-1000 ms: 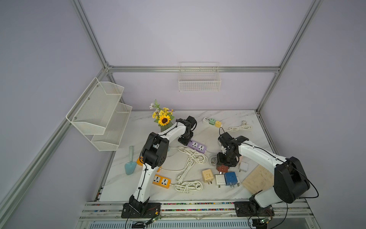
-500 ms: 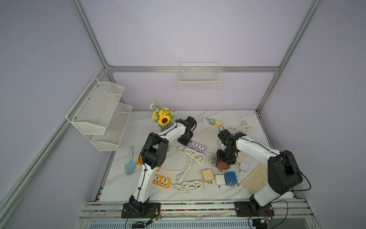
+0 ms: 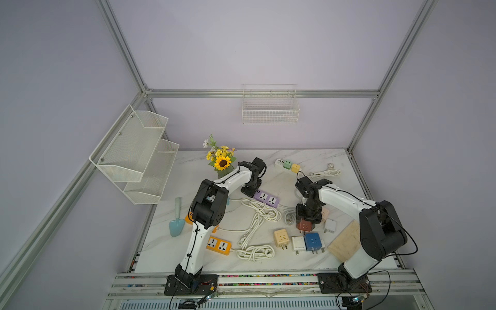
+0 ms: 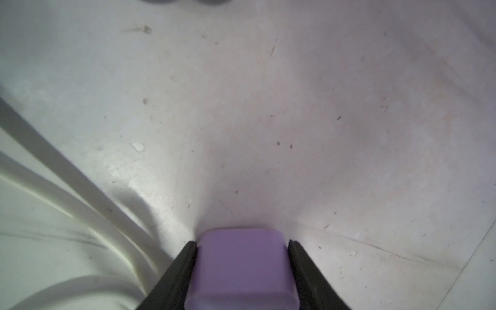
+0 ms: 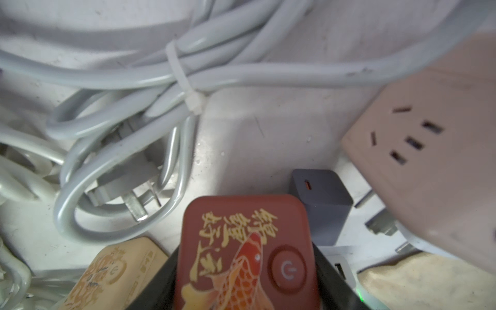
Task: Pull the plug off the socket
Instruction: Place the plug at the center of the board.
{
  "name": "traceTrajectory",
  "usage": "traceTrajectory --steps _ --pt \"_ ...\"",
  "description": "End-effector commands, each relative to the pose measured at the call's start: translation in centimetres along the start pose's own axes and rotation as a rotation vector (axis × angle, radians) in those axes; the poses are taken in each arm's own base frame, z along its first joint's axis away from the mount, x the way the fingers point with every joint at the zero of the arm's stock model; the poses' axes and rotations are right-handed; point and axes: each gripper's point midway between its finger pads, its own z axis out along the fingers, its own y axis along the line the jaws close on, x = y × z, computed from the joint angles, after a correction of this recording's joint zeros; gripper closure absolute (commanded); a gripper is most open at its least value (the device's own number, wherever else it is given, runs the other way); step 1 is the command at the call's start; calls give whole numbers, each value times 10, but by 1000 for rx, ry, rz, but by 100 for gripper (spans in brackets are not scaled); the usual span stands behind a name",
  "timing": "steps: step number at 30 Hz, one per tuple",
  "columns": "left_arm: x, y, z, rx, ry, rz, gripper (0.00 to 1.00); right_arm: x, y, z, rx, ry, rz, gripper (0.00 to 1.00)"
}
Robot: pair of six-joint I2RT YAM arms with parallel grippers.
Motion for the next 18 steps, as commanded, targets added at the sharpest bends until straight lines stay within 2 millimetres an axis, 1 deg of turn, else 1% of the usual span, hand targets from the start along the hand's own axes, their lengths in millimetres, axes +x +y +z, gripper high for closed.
traceTrajectory --steps 1,4,6,10,11,13,18 --pt "-13 -5 -24 39 -38 -4 54 4 -16 5 67 13 14 58" --pt "-12 -5 -23 38 -35 -1 53 2 -16 7 71 14 14 56" --pt "-12 -5 -24 39 -34 3 51 0 -15 9 70 16 15 53" --pt "-13 -5 -27 44 -42 4 38 -6 -11 8 63 1 14 37" --pt "-13 -5 -27 42 -42 4 36 -8 -11 7 64 -5 11 34" --pt "-13 -6 -28 46 -39 3 35 -10 -11 6 64 -12 8 32" --pt "-13 -9 -31 57 -37 2 34 -12 -10 4 65 -19 6 30"
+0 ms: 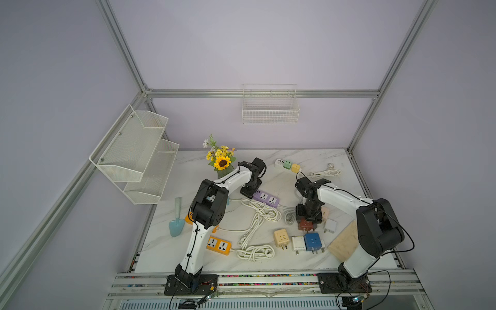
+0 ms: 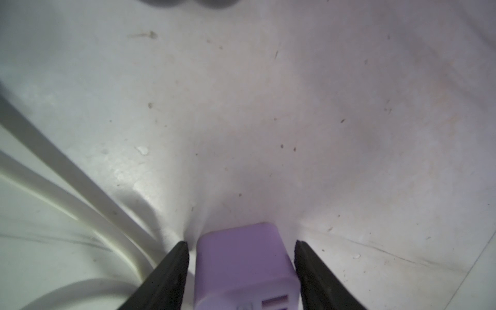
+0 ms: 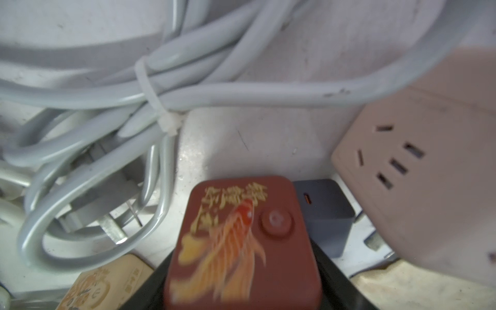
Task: Pull the plug off the socket
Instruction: Place the plug at the center of the board, then move the socket to the center of the board.
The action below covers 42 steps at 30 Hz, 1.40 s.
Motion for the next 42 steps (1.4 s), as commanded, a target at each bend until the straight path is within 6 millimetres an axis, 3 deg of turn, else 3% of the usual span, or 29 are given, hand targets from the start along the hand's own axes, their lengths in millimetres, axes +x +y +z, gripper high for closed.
traceTrajectory --steps 1,10,16,23,29,32,36,42 --pt "-12 -11 -33 65 -31 -2 34 -7 -3 -3 19 -19 4 30" --pt "-10 -22 -51 114 -37 16 29 -20 1 -28 4 -96 11 26" --pt "-10 -35 -73 171 -55 56 26 -49 5 -76 -4 -270 5 22" --pt "0 -54 -101 250 -43 142 24 -123 15 -148 19 -587 -119 21" --pt "9 -74 -120 314 -40 214 23 -187 32 -178 -30 -844 -302 24" --pt "15 -82 -123 340 -16 234 23 -206 40 -175 -87 -923 -433 24" --pt "29 -97 -124 376 25 271 23 -239 25 -150 -86 -876 -498 27" --pt "46 -111 -114 395 103 288 23 -247 28 -118 -200 -875 -751 26"
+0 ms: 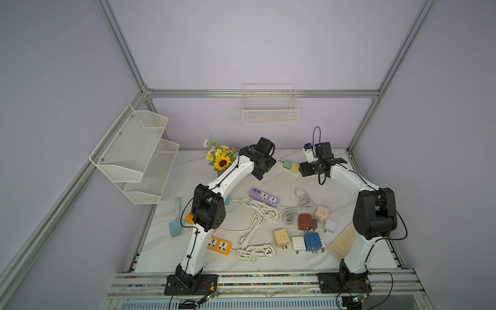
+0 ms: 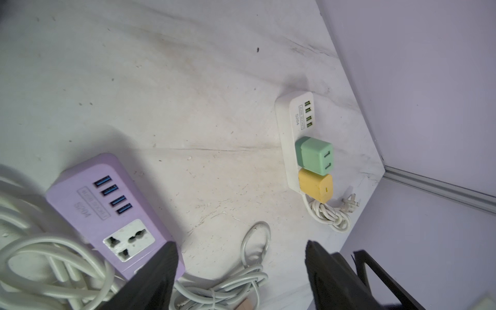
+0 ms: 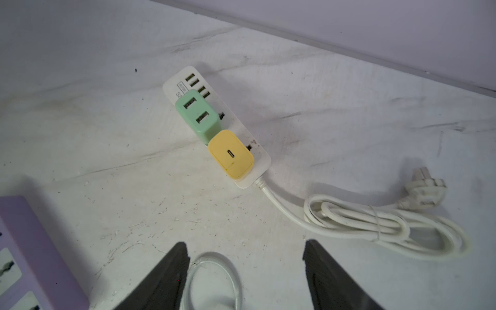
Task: Pull the plug off the socket
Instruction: Move the socket to the center of the board.
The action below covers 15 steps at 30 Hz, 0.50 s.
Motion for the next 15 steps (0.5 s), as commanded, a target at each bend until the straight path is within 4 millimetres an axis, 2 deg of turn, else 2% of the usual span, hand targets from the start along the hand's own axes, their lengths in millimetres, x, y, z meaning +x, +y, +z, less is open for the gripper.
traceTrajectory --steps 1,6,15 --pt "12 -3 12 6 63 29 23 -15 19 2 -119 -118 -227 25" --pt "17 -3 18 7 92 30 23 -3 11 26 -101 -59 -295 24" --pt "16 -8 19 18 93 28 22 -7 -1 62 -77 -43 -277 27"
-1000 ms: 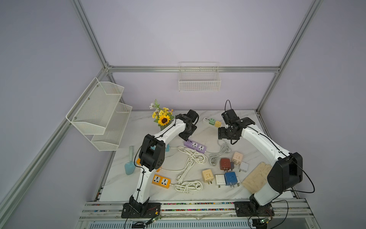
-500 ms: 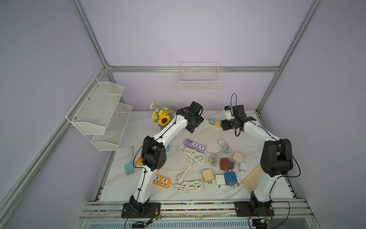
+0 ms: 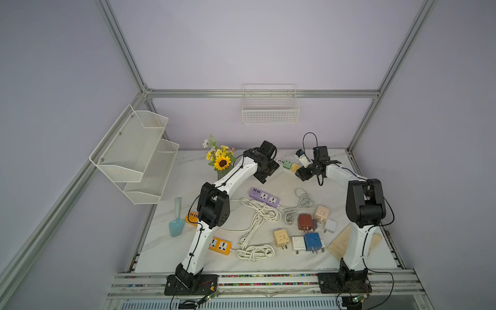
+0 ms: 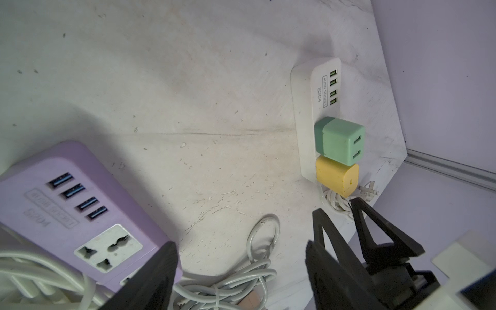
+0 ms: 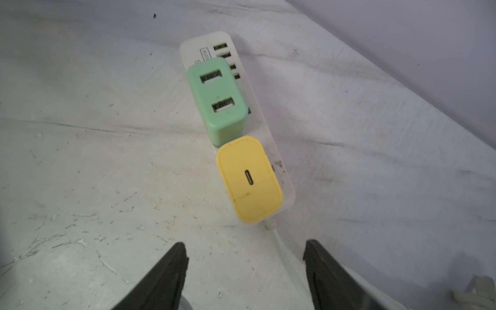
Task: Pull the plug off the socket
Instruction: Move the socket to the center of the board.
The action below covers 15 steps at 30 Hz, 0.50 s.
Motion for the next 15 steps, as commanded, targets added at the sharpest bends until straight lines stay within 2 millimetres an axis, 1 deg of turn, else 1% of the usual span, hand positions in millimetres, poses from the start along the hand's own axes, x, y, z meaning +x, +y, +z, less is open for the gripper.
traceTrajectory --steps 1,4,6,9,12,15 --pt "0 -19 -12 60 0 26 22 -19 -10 5 24 -46 -19 28" --pt "1 -20 -11 62 10 39 24 -26 -7 14 -11 -68 -7 31" --pt "1 -19 -10 60 8 38 24 -26 -4 21 -24 -63 -6 33" --pt "-2 -18 -9 59 6 33 24 -30 -1 27 -30 -72 -10 36" --pt "-5 -17 -8 58 2 29 24 -34 2 31 -48 -79 -18 42" --pt "-10 -15 -8 54 -1 18 24 -34 8 35 -64 -77 -31 50"
